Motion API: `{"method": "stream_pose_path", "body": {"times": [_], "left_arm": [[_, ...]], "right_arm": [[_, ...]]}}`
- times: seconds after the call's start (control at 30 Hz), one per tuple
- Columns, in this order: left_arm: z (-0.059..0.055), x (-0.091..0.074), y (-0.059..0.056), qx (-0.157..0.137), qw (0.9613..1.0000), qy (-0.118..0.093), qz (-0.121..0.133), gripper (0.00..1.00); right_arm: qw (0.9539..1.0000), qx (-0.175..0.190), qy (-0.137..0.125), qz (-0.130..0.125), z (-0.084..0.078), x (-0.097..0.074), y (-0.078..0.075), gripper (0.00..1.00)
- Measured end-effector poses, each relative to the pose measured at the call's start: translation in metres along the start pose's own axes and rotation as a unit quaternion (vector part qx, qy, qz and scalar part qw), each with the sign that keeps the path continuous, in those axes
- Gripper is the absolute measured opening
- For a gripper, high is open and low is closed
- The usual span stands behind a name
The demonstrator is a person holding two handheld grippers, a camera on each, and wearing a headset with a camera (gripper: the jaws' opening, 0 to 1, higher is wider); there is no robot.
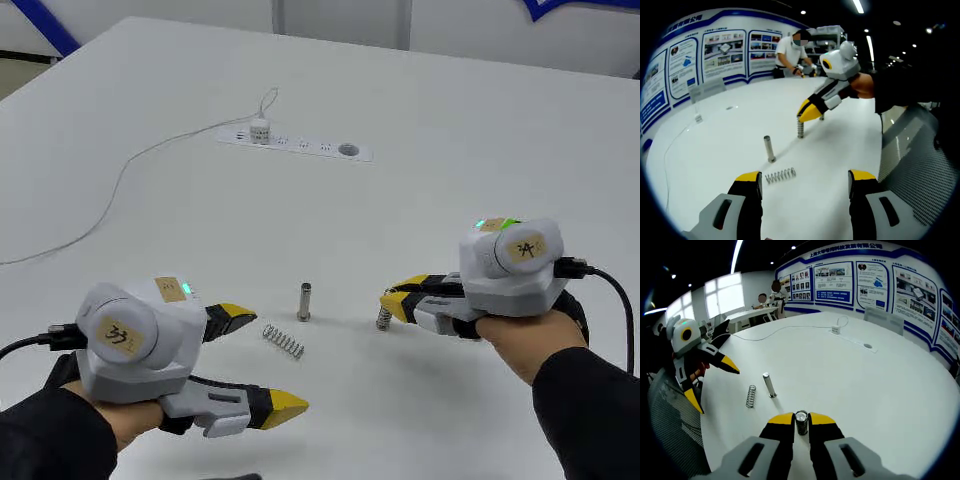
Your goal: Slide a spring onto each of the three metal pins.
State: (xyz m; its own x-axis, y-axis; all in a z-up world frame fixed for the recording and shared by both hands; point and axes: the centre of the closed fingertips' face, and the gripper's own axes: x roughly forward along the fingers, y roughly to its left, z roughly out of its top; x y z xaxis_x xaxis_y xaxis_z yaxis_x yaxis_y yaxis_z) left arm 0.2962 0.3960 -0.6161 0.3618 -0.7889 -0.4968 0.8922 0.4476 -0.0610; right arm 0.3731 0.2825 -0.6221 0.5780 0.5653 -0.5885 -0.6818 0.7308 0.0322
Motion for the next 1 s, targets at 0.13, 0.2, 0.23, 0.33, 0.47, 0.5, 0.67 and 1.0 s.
{"method": "stream_pose_path", "body": {"times": [0.13,0.2,0.23,0.33,0.47,0.5,0.67,1.0], "left_arm": [[0.0,0.0,0.0,-0.001,1.0,0.0,0.001,0.72],[0.0,0.0,0.001,-0.001,1.0,-0.001,0.001,0.72],[0.0,0.0,0.001,-0.001,1.0,-0.001,0.002,0.72],[0.0,0.0,0.001,-0.002,1.0,-0.002,0.002,0.72],[0.0,0.0,0.002,-0.002,1.0,-0.003,0.003,0.72],[0.0,0.0,0.002,-0.002,1.0,-0.003,0.003,0.72],[0.002,-0.001,0.001,-0.001,1.0,-0.005,0.003,0.72],[0.002,0.0,0.0,0.001,1.0,-0.005,0.0,0.72]], "right_arm": [[1.0,0.001,0.005,0.001,-0.003,0.002,0.0,0.12],[1.0,0.002,0.009,0.001,-0.006,0.003,0.0,0.12],[0.9999,0.001,0.011,0.002,-0.006,0.003,0.001,0.12],[0.9999,0.003,0.012,0.002,-0.007,0.003,0.002,0.12],[0.9998,0.006,0.019,0.001,-0.01,0.003,0.001,0.13],[0.9998,0.006,0.02,0.0,-0.011,0.003,0.001,0.13],[0.9997,0.006,0.026,-0.003,-0.015,-0.001,0.0,0.13],[0.9994,0.007,0.033,-0.004,-0.031,-0.011,0.009,0.13]]}}
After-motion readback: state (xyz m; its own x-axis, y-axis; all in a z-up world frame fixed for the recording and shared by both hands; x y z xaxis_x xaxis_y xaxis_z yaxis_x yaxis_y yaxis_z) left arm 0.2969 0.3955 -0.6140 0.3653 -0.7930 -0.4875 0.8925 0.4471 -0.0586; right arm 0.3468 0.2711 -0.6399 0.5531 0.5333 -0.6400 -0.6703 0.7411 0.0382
